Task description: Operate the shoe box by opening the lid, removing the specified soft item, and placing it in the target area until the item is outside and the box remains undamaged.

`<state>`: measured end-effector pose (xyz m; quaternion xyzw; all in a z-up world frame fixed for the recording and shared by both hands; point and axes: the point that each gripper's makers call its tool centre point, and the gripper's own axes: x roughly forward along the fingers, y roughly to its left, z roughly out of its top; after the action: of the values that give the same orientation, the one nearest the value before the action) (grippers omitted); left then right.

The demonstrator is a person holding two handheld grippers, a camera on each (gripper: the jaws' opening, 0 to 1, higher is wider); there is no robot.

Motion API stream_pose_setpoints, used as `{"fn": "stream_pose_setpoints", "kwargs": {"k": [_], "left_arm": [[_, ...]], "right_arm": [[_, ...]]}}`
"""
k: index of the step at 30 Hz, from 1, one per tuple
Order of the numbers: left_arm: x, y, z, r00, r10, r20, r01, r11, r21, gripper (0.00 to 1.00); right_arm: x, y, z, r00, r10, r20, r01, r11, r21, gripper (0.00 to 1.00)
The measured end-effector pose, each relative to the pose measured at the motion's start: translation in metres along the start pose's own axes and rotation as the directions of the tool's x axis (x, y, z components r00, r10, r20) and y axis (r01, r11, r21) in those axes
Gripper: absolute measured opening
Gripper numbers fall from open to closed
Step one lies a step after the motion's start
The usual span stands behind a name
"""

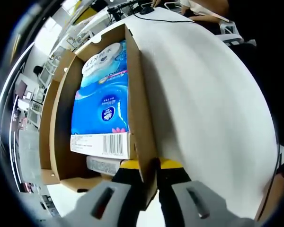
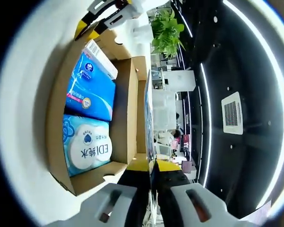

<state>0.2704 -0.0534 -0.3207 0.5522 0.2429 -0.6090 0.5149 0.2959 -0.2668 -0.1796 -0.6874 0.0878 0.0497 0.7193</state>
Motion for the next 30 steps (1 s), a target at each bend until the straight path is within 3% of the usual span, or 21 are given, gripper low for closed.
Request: {"fn": "stream_pose_setpoints", "kwargs": {"k": [30], "left_arm": [[0.001, 0.0, -0.001, 1.0, 0.0, -0.006, 0.0, 1.0, 0.0, 0.09]], "right_arm": [[-0.014, 0.011, -0.077, 0.994, 0.021, -0.104, -0.015, 0.998, 0.058, 0.01]]}}
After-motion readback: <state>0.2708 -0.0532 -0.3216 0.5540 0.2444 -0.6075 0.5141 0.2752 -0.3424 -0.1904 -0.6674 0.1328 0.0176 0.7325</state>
